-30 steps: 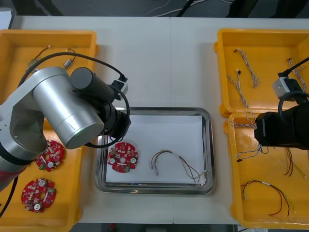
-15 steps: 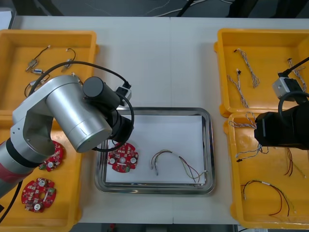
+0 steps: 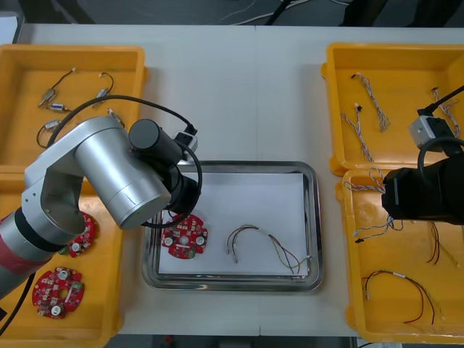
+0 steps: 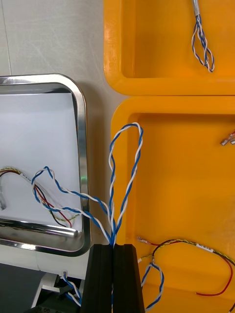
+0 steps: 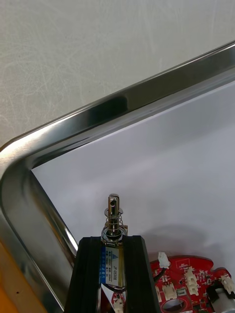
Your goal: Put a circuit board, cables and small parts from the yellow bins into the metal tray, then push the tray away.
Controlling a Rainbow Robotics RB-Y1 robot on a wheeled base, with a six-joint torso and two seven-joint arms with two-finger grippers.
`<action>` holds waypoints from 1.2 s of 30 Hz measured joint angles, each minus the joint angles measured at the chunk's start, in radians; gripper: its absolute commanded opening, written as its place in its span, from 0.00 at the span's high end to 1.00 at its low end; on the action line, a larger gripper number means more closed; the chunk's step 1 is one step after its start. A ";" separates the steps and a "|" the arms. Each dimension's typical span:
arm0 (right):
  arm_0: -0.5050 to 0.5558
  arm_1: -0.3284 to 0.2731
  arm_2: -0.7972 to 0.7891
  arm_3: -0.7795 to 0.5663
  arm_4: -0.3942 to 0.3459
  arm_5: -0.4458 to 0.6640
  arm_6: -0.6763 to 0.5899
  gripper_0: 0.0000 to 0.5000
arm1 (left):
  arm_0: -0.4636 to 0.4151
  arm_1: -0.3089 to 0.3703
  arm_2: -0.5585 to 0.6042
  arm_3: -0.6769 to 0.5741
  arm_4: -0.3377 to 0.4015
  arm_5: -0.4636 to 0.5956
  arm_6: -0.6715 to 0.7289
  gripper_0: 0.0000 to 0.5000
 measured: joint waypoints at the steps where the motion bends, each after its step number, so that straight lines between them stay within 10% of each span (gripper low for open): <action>1: 0.000 0.000 0.000 0.000 0.000 0.000 0.000 1.00 | 0.000 -0.001 0.000 0.005 -0.002 -0.004 0.000 1.00; 15: 0.000 0.000 0.000 0.000 0.000 0.000 0.000 1.00 | 0.000 -0.010 0.000 0.023 -0.020 -0.011 0.000 1.00; 27: 0.000 0.000 0.000 0.000 0.000 0.000 0.000 1.00 | 0.000 -0.011 0.000 0.024 -0.021 -0.013 0.000 0.00; 36: 0.000 0.000 0.000 0.000 0.000 0.000 0.000 1.00 | 0.000 -0.011 0.000 0.024 -0.021 -0.013 0.000 0.00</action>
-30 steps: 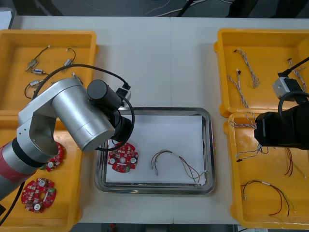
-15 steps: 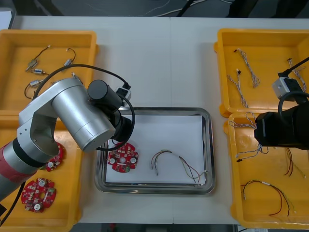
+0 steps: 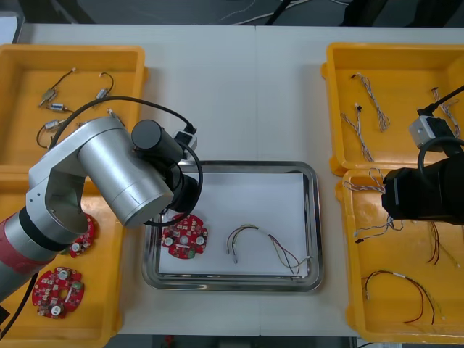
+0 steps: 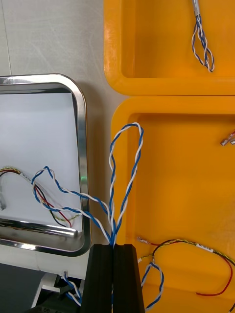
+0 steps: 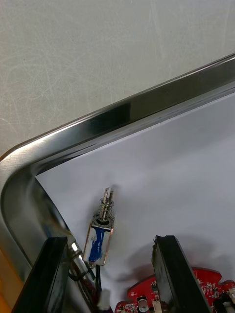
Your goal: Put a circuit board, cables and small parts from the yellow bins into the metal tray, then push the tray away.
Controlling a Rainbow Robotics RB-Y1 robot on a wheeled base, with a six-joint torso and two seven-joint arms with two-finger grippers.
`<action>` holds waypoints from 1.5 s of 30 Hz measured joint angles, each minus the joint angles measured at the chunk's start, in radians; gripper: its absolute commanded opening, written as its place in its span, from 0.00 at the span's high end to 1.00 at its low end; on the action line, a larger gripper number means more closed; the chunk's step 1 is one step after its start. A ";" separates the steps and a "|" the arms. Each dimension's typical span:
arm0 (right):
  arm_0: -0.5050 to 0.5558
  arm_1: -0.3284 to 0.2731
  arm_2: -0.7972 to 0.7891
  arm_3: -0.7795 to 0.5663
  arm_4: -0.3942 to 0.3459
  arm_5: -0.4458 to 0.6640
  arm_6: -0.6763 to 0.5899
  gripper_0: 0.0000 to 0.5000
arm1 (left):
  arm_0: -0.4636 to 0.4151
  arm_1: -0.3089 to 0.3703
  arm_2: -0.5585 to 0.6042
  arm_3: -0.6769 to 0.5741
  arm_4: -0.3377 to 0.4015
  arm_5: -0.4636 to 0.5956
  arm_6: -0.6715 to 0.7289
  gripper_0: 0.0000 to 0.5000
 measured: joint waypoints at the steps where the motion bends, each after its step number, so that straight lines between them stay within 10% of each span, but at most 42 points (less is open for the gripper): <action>1: 0.000 0.000 0.000 0.000 0.000 0.000 0.000 1.00 | 0.000 0.000 0.000 0.000 0.000 0.000 0.000 0.00; 13: 0.000 0.000 0.000 0.000 0.000 0.000 0.000 1.00 | 0.000 0.000 0.032 -0.045 0.056 0.059 0.000 0.00; 31: 0.002 0.000 0.009 -0.001 0.000 0.000 0.000 1.00 | -0.001 0.048 0.418 -0.146 0.330 0.300 -0.001 0.00; 45: -0.089 -0.038 0.239 -0.002 0.042 0.000 0.000 1.00 | -0.001 0.149 0.674 -0.121 0.370 0.347 -0.187 0.00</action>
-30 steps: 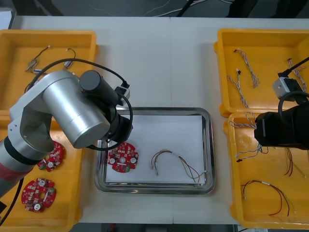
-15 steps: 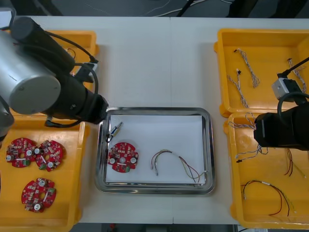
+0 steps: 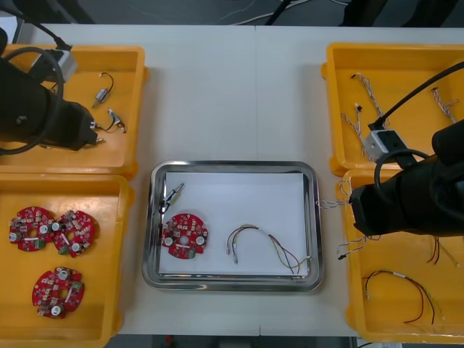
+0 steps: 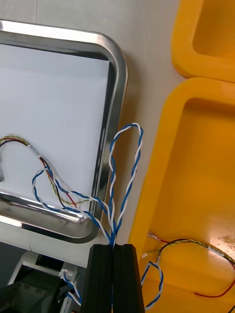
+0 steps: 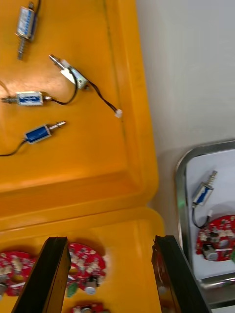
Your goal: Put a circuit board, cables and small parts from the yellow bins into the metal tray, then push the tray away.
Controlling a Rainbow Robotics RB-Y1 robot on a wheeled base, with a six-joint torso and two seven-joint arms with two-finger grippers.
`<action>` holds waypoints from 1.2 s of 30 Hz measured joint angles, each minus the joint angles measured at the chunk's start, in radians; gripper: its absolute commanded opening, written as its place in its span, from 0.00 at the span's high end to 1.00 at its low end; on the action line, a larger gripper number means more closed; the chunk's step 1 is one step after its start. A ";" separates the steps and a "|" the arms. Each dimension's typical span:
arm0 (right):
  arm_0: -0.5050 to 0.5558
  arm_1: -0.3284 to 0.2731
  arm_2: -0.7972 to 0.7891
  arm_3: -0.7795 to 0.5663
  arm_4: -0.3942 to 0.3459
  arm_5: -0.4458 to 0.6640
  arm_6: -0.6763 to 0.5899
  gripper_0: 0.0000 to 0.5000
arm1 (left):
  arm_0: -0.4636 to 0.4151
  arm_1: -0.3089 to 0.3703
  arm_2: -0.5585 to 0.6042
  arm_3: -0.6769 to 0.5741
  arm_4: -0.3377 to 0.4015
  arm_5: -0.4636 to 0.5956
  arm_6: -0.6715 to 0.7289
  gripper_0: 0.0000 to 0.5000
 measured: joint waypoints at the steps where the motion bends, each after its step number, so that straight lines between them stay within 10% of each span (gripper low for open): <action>1: -0.011 -0.003 0.017 0.000 0.003 0.000 0.000 1.00 | 0.000 0.006 0.017 0.011 0.001 0.000 -0.047 0.00; 26: -0.294 -0.008 0.390 0.217 0.081 -0.158 0.017 1.00 | 0.009 0.060 0.076 0.367 -0.038 -0.217 -0.441 0.00; 36: -0.409 0.020 0.497 0.411 0.092 -0.256 0.269 1.00 | 0.009 0.061 -0.054 0.372 -0.063 -0.317 -0.496 0.00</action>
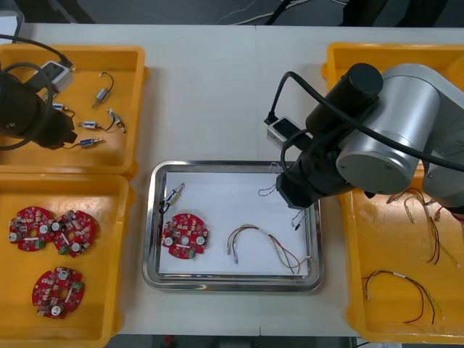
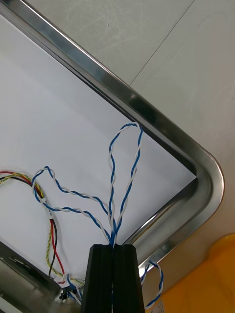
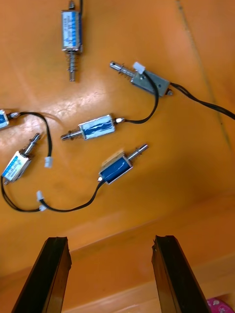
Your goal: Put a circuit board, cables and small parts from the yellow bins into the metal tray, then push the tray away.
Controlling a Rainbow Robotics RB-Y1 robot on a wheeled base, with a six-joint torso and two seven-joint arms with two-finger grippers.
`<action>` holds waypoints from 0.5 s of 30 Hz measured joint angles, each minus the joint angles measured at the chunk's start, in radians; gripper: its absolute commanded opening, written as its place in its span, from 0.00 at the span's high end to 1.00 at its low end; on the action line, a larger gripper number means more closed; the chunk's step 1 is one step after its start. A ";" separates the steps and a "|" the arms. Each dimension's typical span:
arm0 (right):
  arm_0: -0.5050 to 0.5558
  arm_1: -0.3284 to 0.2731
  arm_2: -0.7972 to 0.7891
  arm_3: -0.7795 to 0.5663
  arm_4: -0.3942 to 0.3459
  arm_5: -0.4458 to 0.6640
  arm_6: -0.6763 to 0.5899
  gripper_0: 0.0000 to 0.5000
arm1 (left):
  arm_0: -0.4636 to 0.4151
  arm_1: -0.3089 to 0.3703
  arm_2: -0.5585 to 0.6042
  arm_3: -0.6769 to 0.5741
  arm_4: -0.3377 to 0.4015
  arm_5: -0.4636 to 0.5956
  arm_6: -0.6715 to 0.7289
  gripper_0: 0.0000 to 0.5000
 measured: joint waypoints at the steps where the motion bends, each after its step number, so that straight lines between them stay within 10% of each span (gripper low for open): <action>1: -0.008 0.006 0.005 0.020 0.000 -0.006 0.022 1.00 | 0.000 0.000 -0.010 0.001 0.000 -0.008 0.000 0.00; 15: -0.083 0.043 0.145 0.165 0.004 -0.122 0.343 1.00 | 0.000 0.000 -0.025 0.004 0.009 -0.019 0.000 0.00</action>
